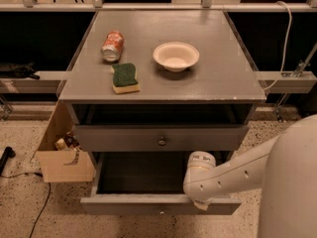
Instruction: Close middle drawer
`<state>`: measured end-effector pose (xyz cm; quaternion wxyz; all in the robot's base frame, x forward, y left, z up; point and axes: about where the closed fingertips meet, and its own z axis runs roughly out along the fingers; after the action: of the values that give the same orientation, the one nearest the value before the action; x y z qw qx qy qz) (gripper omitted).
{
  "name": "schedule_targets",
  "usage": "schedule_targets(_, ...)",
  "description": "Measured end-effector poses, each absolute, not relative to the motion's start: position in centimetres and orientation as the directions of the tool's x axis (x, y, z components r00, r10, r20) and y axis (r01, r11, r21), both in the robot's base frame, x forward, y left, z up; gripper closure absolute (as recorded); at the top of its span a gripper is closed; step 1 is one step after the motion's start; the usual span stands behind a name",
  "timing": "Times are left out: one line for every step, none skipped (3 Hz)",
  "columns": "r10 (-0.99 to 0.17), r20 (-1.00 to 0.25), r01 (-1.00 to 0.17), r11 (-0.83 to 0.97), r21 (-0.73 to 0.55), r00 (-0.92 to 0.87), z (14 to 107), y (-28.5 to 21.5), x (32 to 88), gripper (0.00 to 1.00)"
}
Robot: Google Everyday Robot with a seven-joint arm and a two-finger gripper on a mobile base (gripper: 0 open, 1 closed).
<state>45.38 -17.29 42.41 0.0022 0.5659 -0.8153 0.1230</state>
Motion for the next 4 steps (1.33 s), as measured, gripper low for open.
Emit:
schedule_targets(-0.922, 0.143, -0.923, 0.329, -0.198, -0.36, 42.41, -17.29, 45.38, 0.57)
schedule_targets(-0.922, 0.143, -0.923, 0.329, -0.198, -0.36, 42.41, -17.29, 45.38, 0.35)
schedule_targets(-0.922, 0.143, -0.923, 0.329, -0.198, -0.36, 42.41, -17.29, 45.38, 0.11)
schedule_targets(-0.922, 0.143, -0.923, 0.33, -0.196, -0.36, 42.39, -17.3, 45.39, 0.22)
